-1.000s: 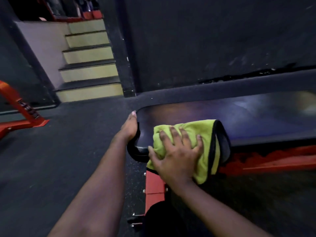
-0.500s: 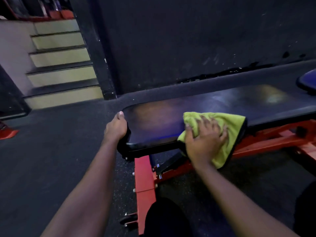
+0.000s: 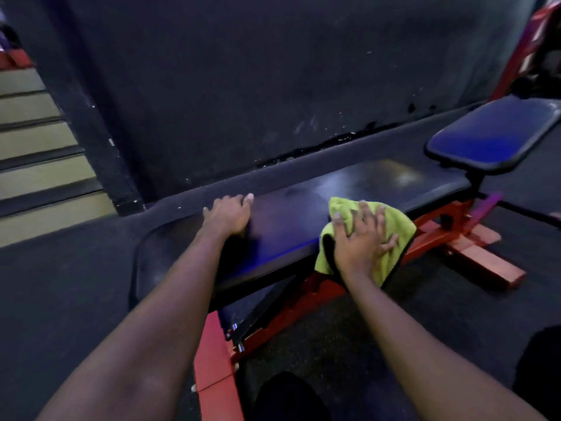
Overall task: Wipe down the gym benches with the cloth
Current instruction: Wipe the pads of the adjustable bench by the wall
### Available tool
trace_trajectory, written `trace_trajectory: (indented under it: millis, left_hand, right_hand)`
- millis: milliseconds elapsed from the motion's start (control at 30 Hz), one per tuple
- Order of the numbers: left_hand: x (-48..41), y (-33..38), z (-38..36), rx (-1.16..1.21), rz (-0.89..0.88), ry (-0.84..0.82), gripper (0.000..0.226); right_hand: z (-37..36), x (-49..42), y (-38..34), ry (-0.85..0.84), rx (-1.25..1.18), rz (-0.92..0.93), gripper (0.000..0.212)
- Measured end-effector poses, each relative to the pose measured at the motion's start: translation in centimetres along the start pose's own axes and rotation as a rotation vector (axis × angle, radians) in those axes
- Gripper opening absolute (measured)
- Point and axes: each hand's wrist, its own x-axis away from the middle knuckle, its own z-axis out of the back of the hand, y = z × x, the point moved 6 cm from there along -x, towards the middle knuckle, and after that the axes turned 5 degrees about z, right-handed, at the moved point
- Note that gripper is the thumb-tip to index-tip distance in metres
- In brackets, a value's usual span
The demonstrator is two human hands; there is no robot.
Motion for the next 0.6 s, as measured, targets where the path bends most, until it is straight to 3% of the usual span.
trace_trajectory:
  millis: [133, 233, 433, 600]
  left_hand:
    - [-2.0, 4.6, -1.8, -0.046, -0.07, -0.095, 0.058]
    - [-3.7, 7.1, -2.9, -0.055, -0.096, -0.123, 0.059]
    - [-6.6, 10.0, -4.5, -0.061, -0.103, -0.142, 0.061]
    - [-7.5, 11.9, -5.5, -0.117, -0.096, -0.146, 0.06]
  right_hand:
    - [-0.9, 4.5, -3.8, -0.075, -0.016, 0.246, 0.048]
    - [-1.0, 3.7, -3.0, -0.131, -0.005, 0.292, 0.046]
    - [0.5, -8.4, 6.3, -0.113, 0.069, -0.002, 0.039]
    - [1.4, -12.9, 9.4, -0.06, 0.035, -0.118, 0.034]
